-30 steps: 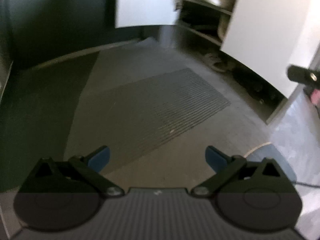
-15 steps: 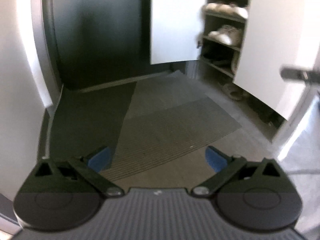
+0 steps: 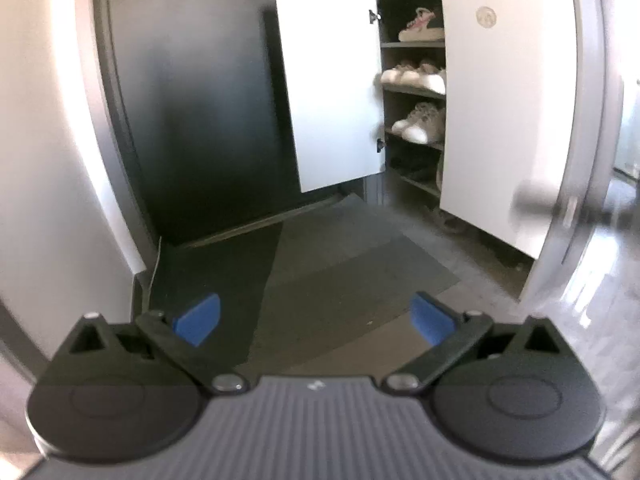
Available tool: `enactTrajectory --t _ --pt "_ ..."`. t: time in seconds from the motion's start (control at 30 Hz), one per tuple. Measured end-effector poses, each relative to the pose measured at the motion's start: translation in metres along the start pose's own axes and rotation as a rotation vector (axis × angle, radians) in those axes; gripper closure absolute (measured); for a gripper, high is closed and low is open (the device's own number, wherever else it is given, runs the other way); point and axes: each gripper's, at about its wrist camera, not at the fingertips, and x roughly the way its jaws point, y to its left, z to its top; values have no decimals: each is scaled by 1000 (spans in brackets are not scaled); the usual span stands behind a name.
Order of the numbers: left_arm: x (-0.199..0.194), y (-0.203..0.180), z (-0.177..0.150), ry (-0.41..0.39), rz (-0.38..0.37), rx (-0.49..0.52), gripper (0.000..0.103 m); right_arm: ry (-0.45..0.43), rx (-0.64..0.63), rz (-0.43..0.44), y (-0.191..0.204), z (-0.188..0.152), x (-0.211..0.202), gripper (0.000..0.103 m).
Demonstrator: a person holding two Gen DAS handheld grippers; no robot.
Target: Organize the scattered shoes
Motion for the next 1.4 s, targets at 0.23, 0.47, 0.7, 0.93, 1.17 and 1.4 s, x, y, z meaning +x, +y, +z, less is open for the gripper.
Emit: enactTrajectory --t 0.23,0.47,0.7,0.93,1.17,1.4 --pt "-28 14 -38 8 43 -204 0 -97 -134 -48 23 -7 -17 72" --pt "-41 32 -57 -7 111 -294 0 -68 -205 -46 42 -15 -20 71" --pt "-41 39 -60 -11 153 -295 0 -72 -225 -57 56 -25 -24 50" --pt "-35 37 -62 4 181 -267 0 -3 -218 -17 57 -28 -13 0" --pt "-33 38 -64 6 222 -256 0 -20 -227 -51 60 -29 -17 0" --pt "-35 39 -66 38 223 -250 0 -17 -208 -64 61 -30 -17 0"
